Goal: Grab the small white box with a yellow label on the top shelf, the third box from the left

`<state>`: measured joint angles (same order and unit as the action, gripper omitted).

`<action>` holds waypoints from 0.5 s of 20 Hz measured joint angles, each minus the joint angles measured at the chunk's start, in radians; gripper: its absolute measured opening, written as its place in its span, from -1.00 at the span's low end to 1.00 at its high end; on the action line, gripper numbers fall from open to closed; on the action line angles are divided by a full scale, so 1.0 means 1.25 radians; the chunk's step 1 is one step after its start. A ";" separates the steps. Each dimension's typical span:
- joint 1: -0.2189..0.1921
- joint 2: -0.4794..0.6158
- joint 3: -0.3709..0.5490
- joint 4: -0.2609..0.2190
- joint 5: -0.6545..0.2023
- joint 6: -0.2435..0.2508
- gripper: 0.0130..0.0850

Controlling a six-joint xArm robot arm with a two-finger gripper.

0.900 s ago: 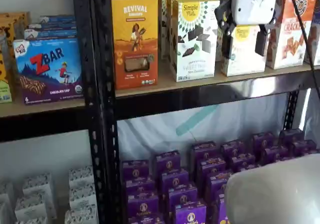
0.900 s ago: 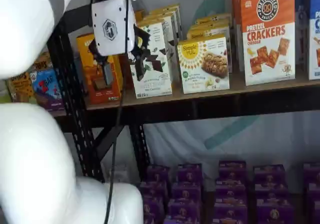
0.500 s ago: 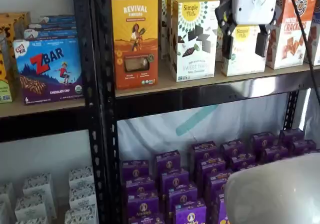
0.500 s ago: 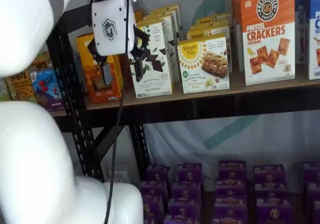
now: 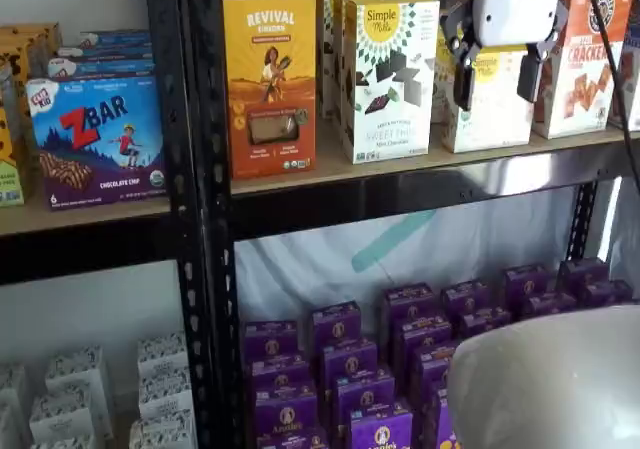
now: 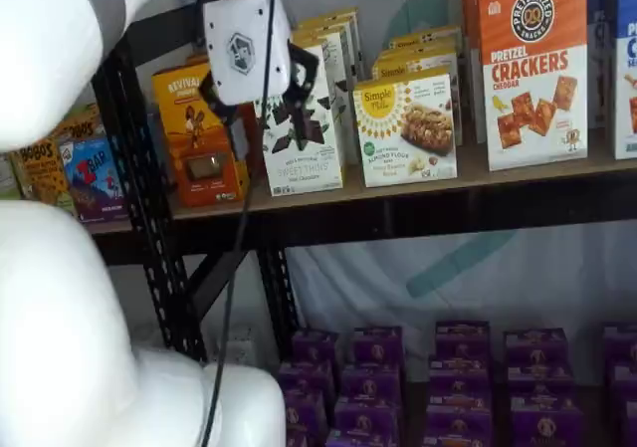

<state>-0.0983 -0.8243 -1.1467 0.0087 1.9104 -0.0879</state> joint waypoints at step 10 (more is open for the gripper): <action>-0.133 0.130 -0.063 0.003 -0.127 -0.130 1.00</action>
<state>-0.2646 -0.6612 -1.2260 0.0125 1.7517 -0.2501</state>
